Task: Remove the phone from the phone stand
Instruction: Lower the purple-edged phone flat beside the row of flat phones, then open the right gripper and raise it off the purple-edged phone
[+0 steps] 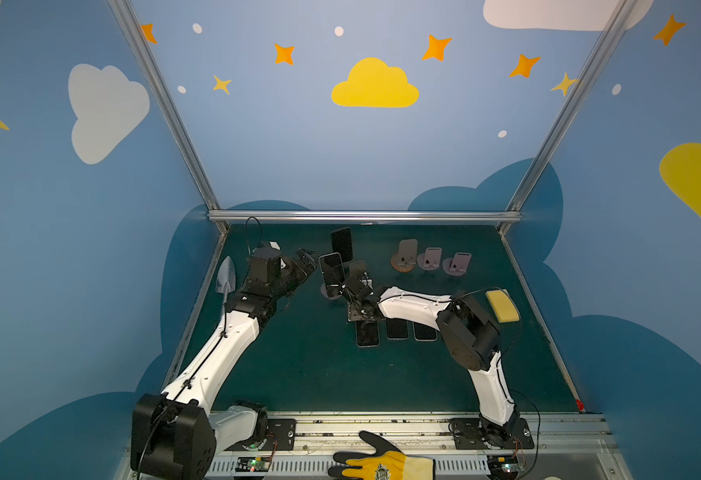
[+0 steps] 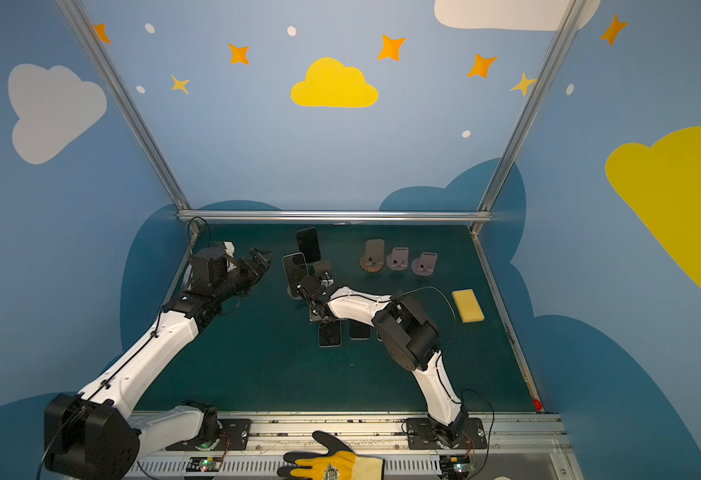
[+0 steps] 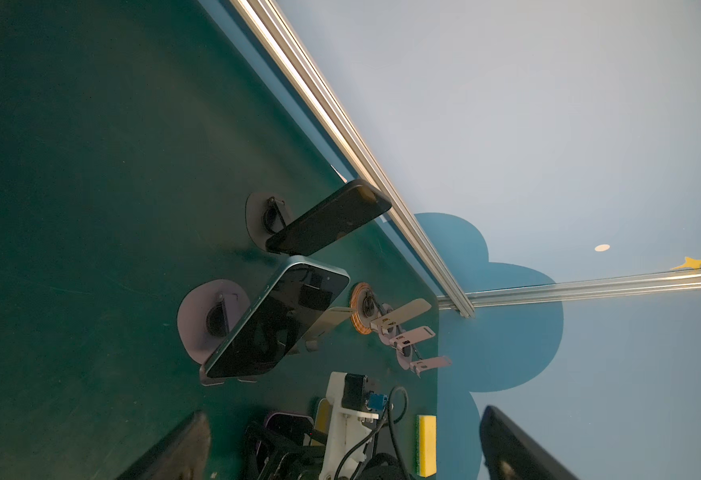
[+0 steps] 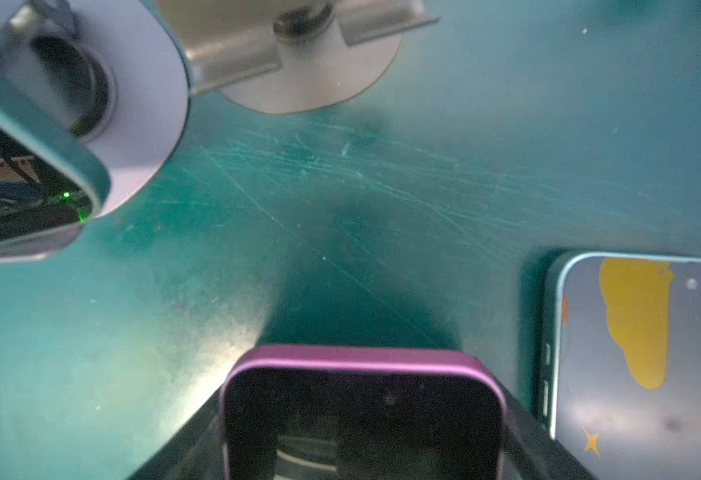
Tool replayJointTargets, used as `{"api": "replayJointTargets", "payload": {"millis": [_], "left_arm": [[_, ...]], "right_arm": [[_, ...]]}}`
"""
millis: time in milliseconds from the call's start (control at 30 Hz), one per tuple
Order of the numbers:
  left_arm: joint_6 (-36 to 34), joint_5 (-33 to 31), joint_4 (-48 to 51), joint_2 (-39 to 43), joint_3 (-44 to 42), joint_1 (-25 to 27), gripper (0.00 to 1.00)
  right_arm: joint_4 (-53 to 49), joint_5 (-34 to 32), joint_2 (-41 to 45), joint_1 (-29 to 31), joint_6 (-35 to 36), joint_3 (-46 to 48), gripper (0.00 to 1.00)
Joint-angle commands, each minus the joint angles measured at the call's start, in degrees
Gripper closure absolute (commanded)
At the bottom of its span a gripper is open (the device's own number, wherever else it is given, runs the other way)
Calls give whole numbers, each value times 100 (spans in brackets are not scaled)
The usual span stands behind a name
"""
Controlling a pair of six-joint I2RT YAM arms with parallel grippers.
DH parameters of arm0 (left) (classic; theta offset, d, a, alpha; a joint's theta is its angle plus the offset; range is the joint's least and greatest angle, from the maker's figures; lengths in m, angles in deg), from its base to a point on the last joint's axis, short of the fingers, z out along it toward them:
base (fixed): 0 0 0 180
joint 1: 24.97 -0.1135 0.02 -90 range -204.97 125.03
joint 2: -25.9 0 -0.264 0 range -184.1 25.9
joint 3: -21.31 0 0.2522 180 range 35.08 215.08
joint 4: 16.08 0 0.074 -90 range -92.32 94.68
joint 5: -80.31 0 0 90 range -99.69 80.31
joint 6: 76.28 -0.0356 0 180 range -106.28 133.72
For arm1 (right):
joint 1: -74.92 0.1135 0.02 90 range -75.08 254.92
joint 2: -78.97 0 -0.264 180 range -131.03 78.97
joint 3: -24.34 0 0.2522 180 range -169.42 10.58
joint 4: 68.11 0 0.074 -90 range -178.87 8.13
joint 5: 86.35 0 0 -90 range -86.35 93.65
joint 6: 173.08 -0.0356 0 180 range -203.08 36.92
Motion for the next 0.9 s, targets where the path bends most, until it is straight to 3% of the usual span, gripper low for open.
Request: {"api": "replayJointTargets", "payload": {"millis": [0, 400, 500, 733, 867], "left_arm": [[2, -48, -7, 26, 71, -23, 0], [12, -110, -80, 125, 18, -32, 0], [9, -95, -88, 108, 14, -41, 0], [1, 5, -136, 43, 14, -125, 0], [29, 5, -140, 32, 10, -255, 0]], "right_arm": [[-137, -237, -246, -52, -28, 17, 23], [-488, -316, -33, -61, 68, -263, 21], [-574, -329, 259, -61, 87, -262, 15], [-252, -109, 1064, -79, 605, -190, 12], [239, -488, 1408, -126, 1162, -70, 11]]}}
